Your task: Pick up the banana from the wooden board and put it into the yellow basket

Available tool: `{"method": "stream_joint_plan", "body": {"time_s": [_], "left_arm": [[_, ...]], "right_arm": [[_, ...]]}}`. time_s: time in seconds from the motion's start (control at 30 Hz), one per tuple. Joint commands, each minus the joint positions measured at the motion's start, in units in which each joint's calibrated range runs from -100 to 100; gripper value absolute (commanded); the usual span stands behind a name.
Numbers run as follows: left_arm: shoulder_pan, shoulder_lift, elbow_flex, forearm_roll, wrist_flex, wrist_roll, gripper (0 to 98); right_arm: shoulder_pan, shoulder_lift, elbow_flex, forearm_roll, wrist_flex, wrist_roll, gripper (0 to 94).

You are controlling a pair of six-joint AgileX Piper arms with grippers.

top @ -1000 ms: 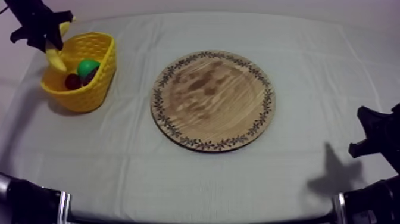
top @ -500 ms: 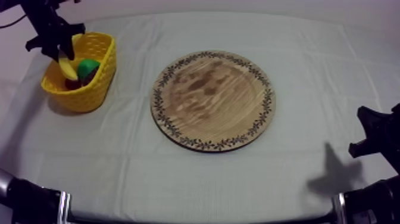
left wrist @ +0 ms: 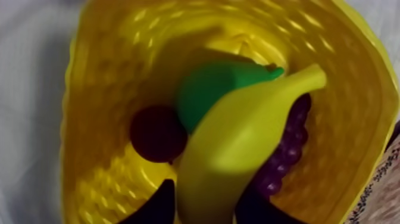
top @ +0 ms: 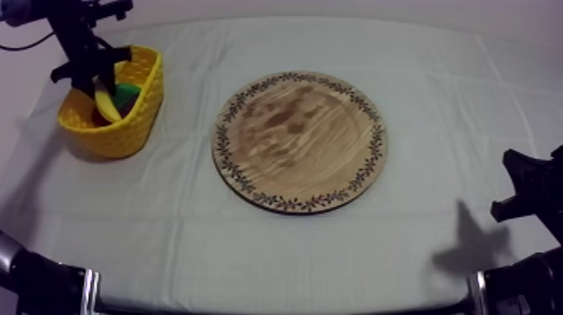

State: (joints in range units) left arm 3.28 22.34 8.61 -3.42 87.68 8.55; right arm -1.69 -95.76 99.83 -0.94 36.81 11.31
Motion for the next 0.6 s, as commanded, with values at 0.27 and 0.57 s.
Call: {"method": "stream_joint_plan", "body": {"time_s": [0.27, 0.57], "left_arm": [[-0.1, -2.7, 1.6, 0.49, -1.7, 1.0, 89.3], [0.5, -12.5, 9.6, 1.19, -4.4, 2.4, 81.3]], "right_arm": [[0.0, 0.0, 0.1, 0.0, 0.0, 0.0, 0.3], [0.0, 0.0, 0.1, 0.0, 0.0, 0.0, 0.3]]}}
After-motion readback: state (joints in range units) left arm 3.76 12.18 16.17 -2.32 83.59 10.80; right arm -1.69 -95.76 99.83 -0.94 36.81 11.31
